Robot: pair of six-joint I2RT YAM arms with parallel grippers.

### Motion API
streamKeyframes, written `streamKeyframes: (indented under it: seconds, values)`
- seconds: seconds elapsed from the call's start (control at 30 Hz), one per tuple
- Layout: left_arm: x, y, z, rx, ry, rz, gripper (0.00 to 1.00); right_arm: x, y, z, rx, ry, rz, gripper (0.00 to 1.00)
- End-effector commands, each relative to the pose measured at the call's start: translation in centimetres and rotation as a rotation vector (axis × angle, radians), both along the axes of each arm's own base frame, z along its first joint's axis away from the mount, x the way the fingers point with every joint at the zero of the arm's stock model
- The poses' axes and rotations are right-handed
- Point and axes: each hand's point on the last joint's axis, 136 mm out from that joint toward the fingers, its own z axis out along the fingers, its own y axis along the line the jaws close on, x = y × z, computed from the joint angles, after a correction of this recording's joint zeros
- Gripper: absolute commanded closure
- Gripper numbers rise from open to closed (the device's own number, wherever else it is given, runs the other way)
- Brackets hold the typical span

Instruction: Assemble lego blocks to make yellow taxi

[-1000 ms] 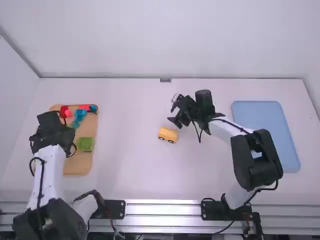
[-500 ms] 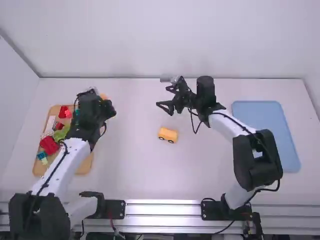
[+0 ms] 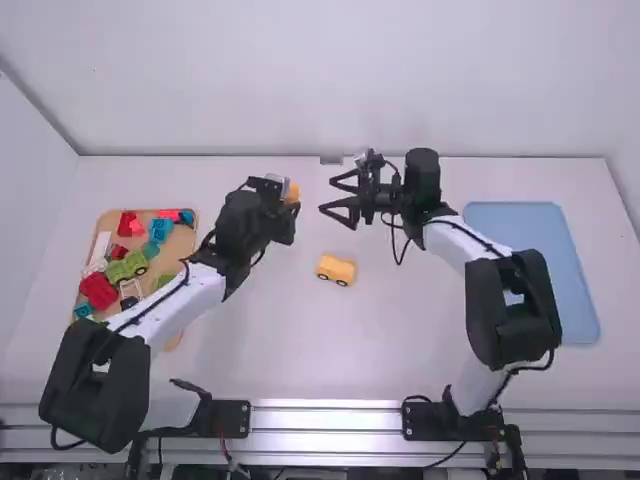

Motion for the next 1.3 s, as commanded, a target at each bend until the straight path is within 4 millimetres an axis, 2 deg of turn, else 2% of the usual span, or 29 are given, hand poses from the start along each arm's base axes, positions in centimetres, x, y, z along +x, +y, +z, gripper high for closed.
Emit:
streamKeyframes:
  seconds: [0.0, 0.13, 0.37, 0.43, 0.6, 0.77, 0.9, 0.93, 1.0, 1.07, 1.17, 1.27]
  values:
    - [-1.0, -1.7, -0.5, 0.052, -0.021, -0.094, 0.98, -0.4, 0.5, -0.1, 0.040, 0.091, 0.091, 0.02]
    - [-1.6, -3.2, -0.5, 0.078, -0.039, -0.129, 0.98, 0.5, 0.8, -1.1, 0.058, 0.162, 0.092, 0.02]
    - [-0.8, -1.9, -1.0, 0.134, -0.045, -0.014, 0.98, -0.1, 0.9, -0.9, 0.077, 0.148, 0.147, 0.04]
    - [-0.6, -2.1, -1.2, 0.127, -0.045, -0.023, 0.98, -0.1, 0.9, -0.8, 0.078, 0.151, 0.146, 0.05]
    - [-0.4, -3.5, -1.9, 0.080, -0.038, -0.077, 0.98, -0.3, 2.4, -0.8, 0.075, 0.146, 0.138, 0.09]
    - [-0.2, -3.5, -1.8, 0.055, -0.034, -0.064, 0.98, 1.0, 3.0, -1.9, 0.047, 0.173, 0.039, 0.21]
    - [-0.2, -3.8, -1.4, 0.039, -0.044, -0.067, 0.98, 1.4, 3.2, -1.9, 0.044, 0.162, 0.016, 0.29]
    - [-0.3, -3.9, -1.3, 0.029, -0.042, -0.065, 0.98, 1.5, 3.2, -2.0, 0.043, 0.161, 0.006, 0.32]
    - [-0.3, -4.0, -1.3, 0.026, -0.041, -0.064, 0.98, 1.7, 3.2, -2.0, 0.042, 0.160, -0.005, 0.45]
    - [-0.3, -4.0, -1.3, 0.026, -0.041, -0.063, 0.98, 1.7, 3.2, -2.0, 0.042, 0.160, -0.004, 0.49]
    - [-0.3, -4.1, -1.2, 0.023, -0.046, -0.066, 0.98, 1.7, 3.2, -1.9, 0.043, 0.157, -0.005, 0.51]
    - [-0.3, -4.0, -1.2, 0.024, -0.045, -0.065, 0.98, 1.6, 3.5, -1.9, 0.044, 0.152, 0.000, 0.48]
